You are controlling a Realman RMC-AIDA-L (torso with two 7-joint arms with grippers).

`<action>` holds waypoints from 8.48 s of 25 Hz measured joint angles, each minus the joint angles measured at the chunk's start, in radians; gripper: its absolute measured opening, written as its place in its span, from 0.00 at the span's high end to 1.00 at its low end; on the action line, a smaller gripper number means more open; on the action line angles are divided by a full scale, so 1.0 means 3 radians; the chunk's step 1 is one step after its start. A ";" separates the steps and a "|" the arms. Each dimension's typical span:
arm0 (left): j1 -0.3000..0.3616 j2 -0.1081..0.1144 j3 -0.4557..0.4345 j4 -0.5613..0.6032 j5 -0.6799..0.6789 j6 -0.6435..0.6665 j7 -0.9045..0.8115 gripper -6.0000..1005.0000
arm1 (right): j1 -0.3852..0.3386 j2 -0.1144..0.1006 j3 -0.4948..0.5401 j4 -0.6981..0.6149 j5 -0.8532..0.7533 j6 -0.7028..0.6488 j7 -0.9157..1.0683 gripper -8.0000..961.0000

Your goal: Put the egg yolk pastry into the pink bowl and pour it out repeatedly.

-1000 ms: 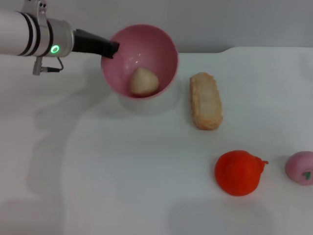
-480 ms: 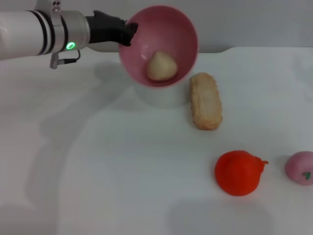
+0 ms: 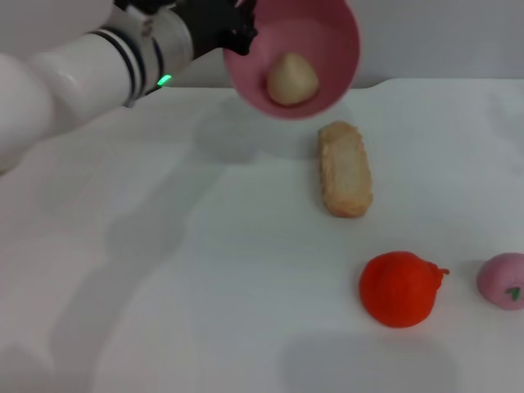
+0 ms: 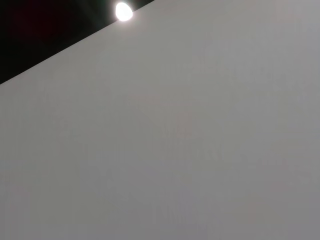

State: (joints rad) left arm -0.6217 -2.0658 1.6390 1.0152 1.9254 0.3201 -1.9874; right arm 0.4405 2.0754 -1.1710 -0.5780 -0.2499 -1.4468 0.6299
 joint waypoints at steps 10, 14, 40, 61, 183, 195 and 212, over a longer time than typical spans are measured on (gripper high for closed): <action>0.0237 0.0013 0.0969 0.0177 0.0142 -0.1440 0.0007 0.95 | -0.0043 -0.0002 0.0036 -0.0016 0.0000 -0.0006 0.0122 0.38; 0.0311 0.0007 0.1342 0.0176 0.0307 -0.2013 0.0001 0.95 | -0.0059 -0.0006 0.0037 -0.0032 0.0000 -0.0013 0.0130 0.38; 0.0482 -0.0001 0.1960 -0.0010 0.0909 -0.3177 0.0008 0.95 | -0.0109 -0.0021 0.0029 -0.0095 -0.0009 -0.0025 0.0221 0.38; 0.0566 -0.0004 0.2162 -0.0134 0.1270 -0.3687 -0.0193 0.95 | -0.0126 -0.0009 0.0007 -0.0098 -0.0017 -0.0030 0.0257 0.38; -0.0412 0.0173 -0.1572 -0.0577 0.1354 0.2266 -0.1587 0.95 | 0.0739 -0.0019 -0.0279 -0.3374 -0.5645 -0.0712 0.5284 0.72; -0.0435 0.0123 -0.1571 -0.0524 0.1344 0.2419 -0.1587 0.95 | 0.0635 -0.0006 -0.0411 -0.2747 -0.5475 0.0534 0.4554 0.78; -0.0449 0.0132 -0.1550 -0.0495 0.1355 0.2564 -0.1598 0.95 | 0.0359 -0.0004 -0.0501 -0.2462 -0.4834 0.1165 0.3890 0.45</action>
State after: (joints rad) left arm -0.7566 -2.0263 1.1739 0.8666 2.3318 1.0892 -2.4669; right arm 0.5482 2.0742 -1.3213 -1.3166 -1.7002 -1.0974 1.7970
